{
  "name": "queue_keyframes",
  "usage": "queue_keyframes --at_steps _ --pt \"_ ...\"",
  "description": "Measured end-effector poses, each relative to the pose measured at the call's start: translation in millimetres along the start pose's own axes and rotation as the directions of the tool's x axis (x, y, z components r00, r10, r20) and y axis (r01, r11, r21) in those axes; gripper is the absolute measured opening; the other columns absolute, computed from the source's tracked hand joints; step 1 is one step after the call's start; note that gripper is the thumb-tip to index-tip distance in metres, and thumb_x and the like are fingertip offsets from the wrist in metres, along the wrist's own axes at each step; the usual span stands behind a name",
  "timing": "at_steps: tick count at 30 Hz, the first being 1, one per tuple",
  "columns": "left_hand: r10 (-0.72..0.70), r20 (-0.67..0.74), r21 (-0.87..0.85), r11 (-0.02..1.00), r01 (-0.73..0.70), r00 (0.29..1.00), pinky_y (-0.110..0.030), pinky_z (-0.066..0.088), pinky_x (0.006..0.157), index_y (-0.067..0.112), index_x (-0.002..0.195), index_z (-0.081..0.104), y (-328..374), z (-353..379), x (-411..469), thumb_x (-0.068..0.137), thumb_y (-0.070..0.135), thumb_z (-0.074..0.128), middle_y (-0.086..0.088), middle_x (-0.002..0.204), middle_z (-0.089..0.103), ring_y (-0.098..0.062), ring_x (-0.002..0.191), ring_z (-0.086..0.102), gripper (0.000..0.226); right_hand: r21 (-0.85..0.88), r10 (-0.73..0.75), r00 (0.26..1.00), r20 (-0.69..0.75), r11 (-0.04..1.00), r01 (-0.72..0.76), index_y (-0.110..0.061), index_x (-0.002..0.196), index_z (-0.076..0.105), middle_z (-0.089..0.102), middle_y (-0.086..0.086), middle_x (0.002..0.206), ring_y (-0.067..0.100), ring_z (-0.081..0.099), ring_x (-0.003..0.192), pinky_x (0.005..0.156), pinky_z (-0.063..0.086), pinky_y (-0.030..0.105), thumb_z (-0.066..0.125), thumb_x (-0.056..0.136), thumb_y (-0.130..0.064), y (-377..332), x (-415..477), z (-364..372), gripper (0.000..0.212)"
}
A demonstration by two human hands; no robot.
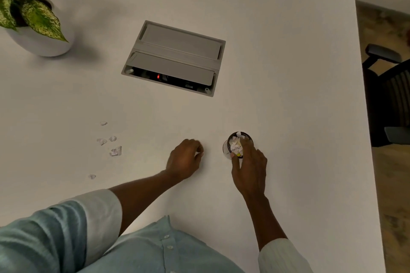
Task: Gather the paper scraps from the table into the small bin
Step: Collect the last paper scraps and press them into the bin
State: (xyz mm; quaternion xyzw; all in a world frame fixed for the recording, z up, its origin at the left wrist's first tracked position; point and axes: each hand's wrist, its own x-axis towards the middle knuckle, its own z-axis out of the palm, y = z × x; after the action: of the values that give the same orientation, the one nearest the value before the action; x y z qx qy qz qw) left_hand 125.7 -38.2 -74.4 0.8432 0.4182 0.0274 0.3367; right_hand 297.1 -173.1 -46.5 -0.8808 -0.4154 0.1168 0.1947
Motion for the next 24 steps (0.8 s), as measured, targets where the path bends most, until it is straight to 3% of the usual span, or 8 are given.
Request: queue_keyframes --at_steps 2,4,6,9,16,19,22,24 --pt "0.023 0.096 0.142 0.989 -0.036 0.995 -0.042 0.056 0.095 0.016 0.132 0.060 -24.8 2.4 -19.4 0.098 0.032 0.068 -0.001 0.141 0.059 -0.024 0.134 0.053 0.038 -0.075 -0.034 0.998 0.051 0.997 0.038 -0.016 0.157 0.036 0.036 0.002 0.164 0.018 0.037 0.151 0.125 0.023 0.046 0.053 0.103 -0.034 0.7 -1.8 4.5 0.059" --pt "0.021 0.204 0.262 0.962 -0.075 0.979 -0.041 0.039 0.121 0.009 0.155 0.040 -49.2 6.6 -38.0 0.097 0.044 0.069 -0.010 0.170 0.028 -0.030 0.159 0.023 0.074 -0.109 -0.031 0.995 0.090 0.993 0.041 -0.017 0.160 0.029 0.029 0.001 0.167 0.015 0.029 0.154 0.128 0.014 0.045 0.048 0.104 -0.044 0.5 -1.9 9.1 0.065" --pt "-0.001 0.276 0.333 0.938 -0.094 0.961 -0.041 0.015 0.133 0.004 0.165 0.013 -67.2 11.2 -53.5 0.095 0.056 0.067 -0.015 0.176 -0.007 -0.031 0.164 -0.008 0.103 -0.144 -0.026 0.991 0.131 0.989 0.045 -0.018 0.161 0.024 0.025 0.001 0.169 0.015 0.027 0.155 0.128 0.011 0.046 0.046 0.104 -0.048 0.7 -1.5 14.0 0.068" --pt "-0.016 0.325 0.380 0.918 -0.115 0.946 -0.041 -0.001 0.134 0.006 0.165 -0.009 -78.6 18.5 -67.0 0.094 0.065 0.062 -0.014 0.171 -0.030 -0.030 0.159 -0.028 0.117 -0.240 -0.002 0.982 0.190 0.970 0.048 -0.017 0.161 0.024 0.025 0.002 0.169 0.016 0.026 0.156 0.128 0.007 0.050 0.039 0.104 -0.055 1.7 -0.7 18.8 0.070" --pt "-0.035 0.358 0.403 0.907 -0.120 0.933 -0.046 -0.002 0.134 0.003 0.165 -0.009 -77.2 26.4 -62.6 0.097 0.050 0.065 -0.018 0.168 -0.035 -0.035 0.157 -0.031 0.111 -0.362 0.049 0.969 0.241 0.931 0.043 -0.017 0.155 0.036 0.035 0.003 0.165 0.019 0.031 0.153 0.126 0.005 0.058 0.031 0.103 -0.061 -2.1 10.5 24.5 0.068" --pt "-0.016 0.373 0.368 0.920 -0.132 0.928 -0.043 0.001 0.134 0.005 0.166 -0.005 -83.3 20.3 -61.6 0.099 0.043 0.065 -0.014 0.170 -0.031 -0.030 0.159 -0.028 0.104 -0.356 0.066 0.978 0.199 0.934 0.010 -0.016 0.150 0.043 0.043 0.005 0.160 0.022 0.037 0.150 0.125 0.009 0.060 0.038 0.103 -0.057 -7.2 12.2 24.5 0.063" --pt "0.009 0.363 0.316 0.940 -0.132 0.932 -0.042 0.018 0.132 0.004 0.164 0.017 -89.7 7.8 -61.2 0.101 0.039 0.061 -0.014 0.176 -0.014 -0.028 0.164 -0.012 0.084 -0.324 0.033 0.996 0.078 0.946 -0.006 -0.012 0.140 0.053 0.057 0.011 0.146 0.030 0.051 0.138 0.121 0.021 0.062 0.058 0.098 -0.043 -14.8 7.3 20.4 0.052" --pt "0.027 0.316 0.281 0.952 -0.120 0.948 -0.043 0.034 0.125 0.005 0.155 0.038 -93.1 -1.3 -65.7 0.102 0.038 0.060 -0.016 0.175 0.014 -0.031 0.163 0.012 0.066 -0.309 0.001 1.000 0.003 0.951 0.000 -0.010 0.132 0.059 0.061 0.013 0.139 0.033 0.056 0.131 0.119 0.026 0.061 0.069 0.092 -0.032 -17.8 3.9 17.5 0.047"
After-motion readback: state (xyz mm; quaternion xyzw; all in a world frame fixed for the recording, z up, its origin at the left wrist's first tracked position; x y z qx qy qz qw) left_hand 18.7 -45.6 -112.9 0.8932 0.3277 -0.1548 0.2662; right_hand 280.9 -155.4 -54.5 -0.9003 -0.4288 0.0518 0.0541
